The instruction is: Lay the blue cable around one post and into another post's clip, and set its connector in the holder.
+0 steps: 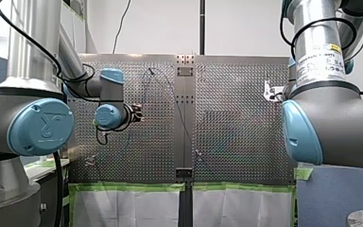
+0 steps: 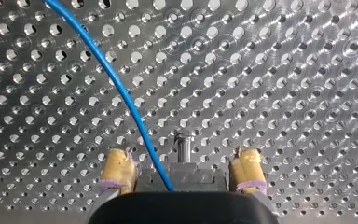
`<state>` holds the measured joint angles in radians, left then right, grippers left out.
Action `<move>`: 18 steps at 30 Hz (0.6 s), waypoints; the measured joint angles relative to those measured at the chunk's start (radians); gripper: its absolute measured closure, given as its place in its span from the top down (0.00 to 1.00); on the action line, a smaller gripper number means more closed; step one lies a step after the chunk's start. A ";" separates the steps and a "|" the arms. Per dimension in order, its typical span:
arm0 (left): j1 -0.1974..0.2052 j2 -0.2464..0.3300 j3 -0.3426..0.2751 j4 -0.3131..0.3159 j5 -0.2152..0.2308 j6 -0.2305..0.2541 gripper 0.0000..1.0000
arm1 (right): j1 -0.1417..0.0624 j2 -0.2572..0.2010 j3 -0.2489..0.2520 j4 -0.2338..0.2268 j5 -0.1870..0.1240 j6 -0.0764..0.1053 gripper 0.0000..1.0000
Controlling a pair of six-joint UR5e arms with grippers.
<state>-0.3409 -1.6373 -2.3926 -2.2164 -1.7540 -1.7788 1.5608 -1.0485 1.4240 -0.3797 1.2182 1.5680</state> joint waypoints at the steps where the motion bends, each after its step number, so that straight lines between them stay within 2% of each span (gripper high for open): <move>1: 0.000 0.000 0.000 0.000 0.000 0.000 1.00 | 0.000 0.000 0.000 0.000 0.000 0.000 0.98; 18: 0.000 0.000 0.000 0.001 -0.001 -0.002 1.00 | 0.005 0.000 0.000 -0.002 -0.011 -0.004 0.98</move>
<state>-0.3409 -1.6375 -2.3927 -2.2156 -1.7555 -1.7808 1.5655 -1.0484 1.4243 -0.3815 1.2070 1.5643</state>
